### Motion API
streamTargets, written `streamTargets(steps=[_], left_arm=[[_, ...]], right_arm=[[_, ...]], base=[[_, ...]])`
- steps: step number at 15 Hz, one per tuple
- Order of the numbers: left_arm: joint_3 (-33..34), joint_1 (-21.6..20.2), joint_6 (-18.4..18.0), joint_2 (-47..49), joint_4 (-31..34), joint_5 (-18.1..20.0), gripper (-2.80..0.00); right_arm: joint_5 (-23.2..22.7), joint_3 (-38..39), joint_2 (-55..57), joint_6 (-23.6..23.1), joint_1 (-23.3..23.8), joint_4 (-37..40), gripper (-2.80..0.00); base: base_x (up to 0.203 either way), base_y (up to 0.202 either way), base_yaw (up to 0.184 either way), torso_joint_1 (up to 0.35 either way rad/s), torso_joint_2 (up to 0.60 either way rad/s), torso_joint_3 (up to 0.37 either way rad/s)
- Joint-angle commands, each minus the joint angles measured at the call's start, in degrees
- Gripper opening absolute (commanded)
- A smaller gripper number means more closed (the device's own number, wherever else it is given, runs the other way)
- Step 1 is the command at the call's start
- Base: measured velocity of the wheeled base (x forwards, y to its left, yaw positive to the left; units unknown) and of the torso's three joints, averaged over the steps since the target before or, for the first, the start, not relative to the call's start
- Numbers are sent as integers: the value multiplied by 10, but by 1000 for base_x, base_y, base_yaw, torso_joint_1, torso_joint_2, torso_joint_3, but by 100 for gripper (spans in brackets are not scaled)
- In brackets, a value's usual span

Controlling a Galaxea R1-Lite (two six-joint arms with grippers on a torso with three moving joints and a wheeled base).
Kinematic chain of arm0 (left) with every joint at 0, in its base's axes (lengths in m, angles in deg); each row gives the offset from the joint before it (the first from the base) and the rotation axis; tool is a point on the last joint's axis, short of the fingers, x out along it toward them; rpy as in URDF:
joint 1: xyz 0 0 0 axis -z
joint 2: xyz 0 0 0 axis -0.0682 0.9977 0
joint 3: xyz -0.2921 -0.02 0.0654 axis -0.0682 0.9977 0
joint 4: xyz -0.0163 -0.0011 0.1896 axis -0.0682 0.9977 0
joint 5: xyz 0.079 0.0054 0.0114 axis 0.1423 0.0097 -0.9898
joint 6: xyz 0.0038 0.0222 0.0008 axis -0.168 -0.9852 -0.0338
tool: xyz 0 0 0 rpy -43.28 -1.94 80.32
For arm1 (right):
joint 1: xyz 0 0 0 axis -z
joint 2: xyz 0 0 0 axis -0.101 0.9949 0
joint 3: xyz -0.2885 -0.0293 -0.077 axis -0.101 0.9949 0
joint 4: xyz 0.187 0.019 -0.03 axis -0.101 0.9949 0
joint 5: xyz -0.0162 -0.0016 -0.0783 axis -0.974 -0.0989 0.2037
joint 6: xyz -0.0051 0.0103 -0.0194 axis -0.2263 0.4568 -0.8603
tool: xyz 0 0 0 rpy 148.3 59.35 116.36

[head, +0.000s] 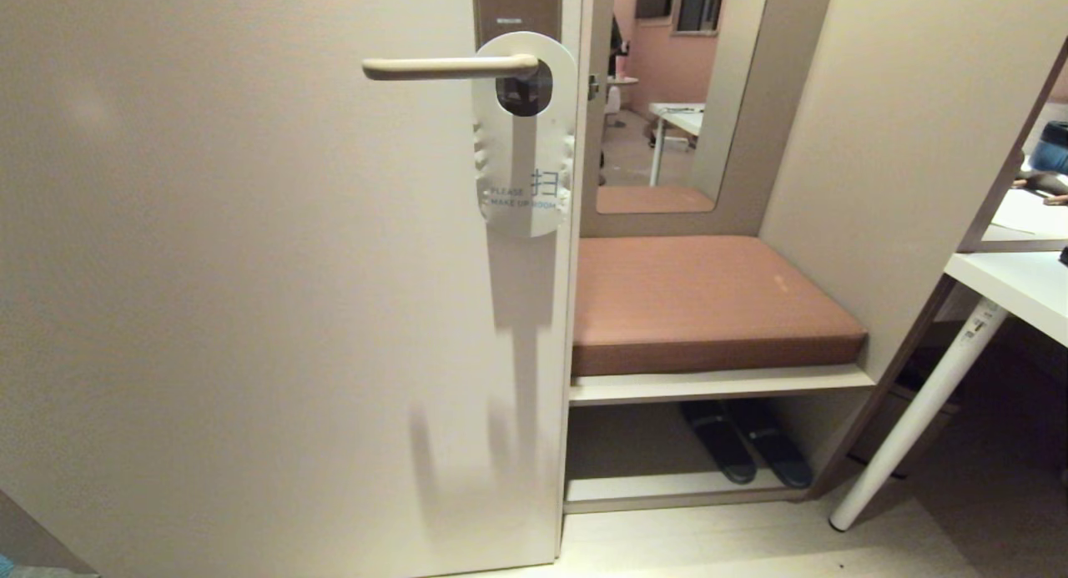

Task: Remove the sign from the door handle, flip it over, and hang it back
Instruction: Take down the sign

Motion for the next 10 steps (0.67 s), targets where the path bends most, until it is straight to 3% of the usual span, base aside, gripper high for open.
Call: streamTargets(steps=[1, 7, 10], left_arm=[[0, 0, 0, 0, 0, 0, -280], [0, 0, 0, 0, 0, 0, -280], [0, 0, 0, 0, 0, 0, -280]], right_arm=[[-2, 0, 0, -1, 0, 0, -280], [-11, -9, 0, -26, 0, -2, -280], [-77, -60, 4, -30, 0, 2, -280]], base=[[0, 0, 0, 0, 0, 0], [0, 0, 0, 0, 0, 0], [0, 0, 0, 0, 0, 0]])
